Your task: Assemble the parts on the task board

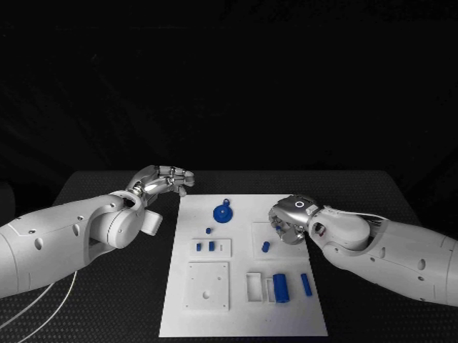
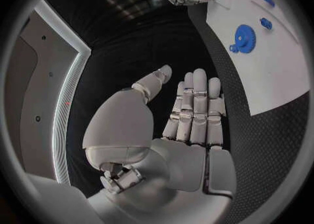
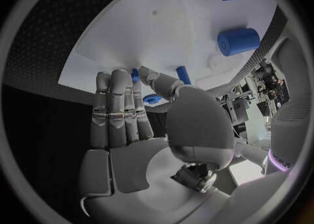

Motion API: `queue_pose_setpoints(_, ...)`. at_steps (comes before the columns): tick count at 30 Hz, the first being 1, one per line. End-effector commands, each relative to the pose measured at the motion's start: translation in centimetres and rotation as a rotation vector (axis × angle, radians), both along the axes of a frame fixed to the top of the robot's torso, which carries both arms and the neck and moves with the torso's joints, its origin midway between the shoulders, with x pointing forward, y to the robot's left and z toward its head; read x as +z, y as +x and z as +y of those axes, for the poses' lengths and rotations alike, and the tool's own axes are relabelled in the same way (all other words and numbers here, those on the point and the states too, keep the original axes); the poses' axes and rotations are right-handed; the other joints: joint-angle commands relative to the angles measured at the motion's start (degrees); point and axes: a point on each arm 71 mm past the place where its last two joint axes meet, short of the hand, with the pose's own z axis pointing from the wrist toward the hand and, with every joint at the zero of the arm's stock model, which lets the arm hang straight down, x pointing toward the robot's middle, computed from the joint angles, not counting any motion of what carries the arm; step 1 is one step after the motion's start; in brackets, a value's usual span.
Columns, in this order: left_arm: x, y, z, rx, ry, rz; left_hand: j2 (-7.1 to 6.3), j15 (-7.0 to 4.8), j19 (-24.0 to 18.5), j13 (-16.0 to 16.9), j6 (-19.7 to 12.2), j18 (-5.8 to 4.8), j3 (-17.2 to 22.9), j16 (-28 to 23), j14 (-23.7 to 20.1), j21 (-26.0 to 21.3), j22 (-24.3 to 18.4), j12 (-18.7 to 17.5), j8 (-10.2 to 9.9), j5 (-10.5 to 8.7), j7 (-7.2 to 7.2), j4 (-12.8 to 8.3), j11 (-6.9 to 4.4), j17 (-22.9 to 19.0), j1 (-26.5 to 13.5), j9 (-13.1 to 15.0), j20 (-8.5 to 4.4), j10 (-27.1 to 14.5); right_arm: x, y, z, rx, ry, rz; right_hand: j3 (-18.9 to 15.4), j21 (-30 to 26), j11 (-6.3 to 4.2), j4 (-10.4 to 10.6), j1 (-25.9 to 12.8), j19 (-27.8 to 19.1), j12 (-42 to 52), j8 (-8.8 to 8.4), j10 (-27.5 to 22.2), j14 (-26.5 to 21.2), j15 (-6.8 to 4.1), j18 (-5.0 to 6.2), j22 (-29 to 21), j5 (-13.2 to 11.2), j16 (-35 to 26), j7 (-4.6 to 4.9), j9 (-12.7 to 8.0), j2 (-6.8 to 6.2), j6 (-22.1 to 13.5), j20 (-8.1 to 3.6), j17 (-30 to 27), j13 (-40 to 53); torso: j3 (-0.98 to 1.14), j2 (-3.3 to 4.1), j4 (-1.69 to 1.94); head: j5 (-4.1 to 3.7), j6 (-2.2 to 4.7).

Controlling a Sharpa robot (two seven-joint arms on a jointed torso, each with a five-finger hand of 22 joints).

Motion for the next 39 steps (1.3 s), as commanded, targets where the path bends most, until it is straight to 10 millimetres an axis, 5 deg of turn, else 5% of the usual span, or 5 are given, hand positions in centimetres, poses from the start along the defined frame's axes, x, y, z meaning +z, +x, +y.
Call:
queue_pose_setpoints(1,0.1,-0.1,-0.2,-0.012,-0.013,0.002,-0.11,0.05,0.5,-0.1,-0.5,0.68,-0.4,-0.5,0.3,-0.4,0.1,-0.4,0.0,-0.24,0.02,-0.2,0.03,0.1,-0.8,-0.1,-0.59,-0.5,-1.1,-0.5,-0.1,0.006,-0.085,0.006,0.5,0.4,-0.1,0.0,0.4,0.3,-0.3,0.14,0.6,-0.5,-0.04,0.43,1.1,-0.2,0.3,-0.14,0.1,0.35,0.4,-0.27,0.1,0.0,0.03,-0.01,-0.01,-0.09,0.02)
queue_pose_setpoints(17,0.1,-0.1,-0.3,-0.014,-0.015,0.006,-0.13,0.14,0.5,-0.2,-1.6,0.71,-0.5,-0.9,0.5,-0.6,0.2,-0.6,-0.4,-0.25,0.45,0.0,0.16,0.4,-1.1,-0.3,-0.5,-0.8,-1.6,-0.9,0.2,0.015,-0.105,0.003,1.1,1.3,-0.3,0.0,0.5,0.6,-0.5,0.32,1.2,-0.4,-0.23,0.43,1.3,-0.2,1.2,-0.37,0.4,0.02,0.9,-0.51,0.6,0.7,-0.02,-0.01,0.03,-0.24,-0.37)
queue_pose_setpoints(39,0.0,0.1,-0.2,0.0,-0.024,0.006,0.06,0.13,0.6,-0.2,-1.9,0.74,-0.6,-1.1,0.6,-0.7,0.2,-0.7,-0.4,-0.18,0.55,0.1,0.17,0.6,-1.3,-0.4,-0.49,-0.8,0.9,-1.1,0.2,0.011,-0.014,-0.09,2.6,3.2,-0.76,0.4,0.4,1.1,-0.9,0.56,2.4,-0.2,-0.68,0.43,1.2,-0.2,3.0,-0.79,1.2,-0.98,1.9,-1.06,1.2,2.1,0.0,-0.03,0.02,-0.09,-0.21)
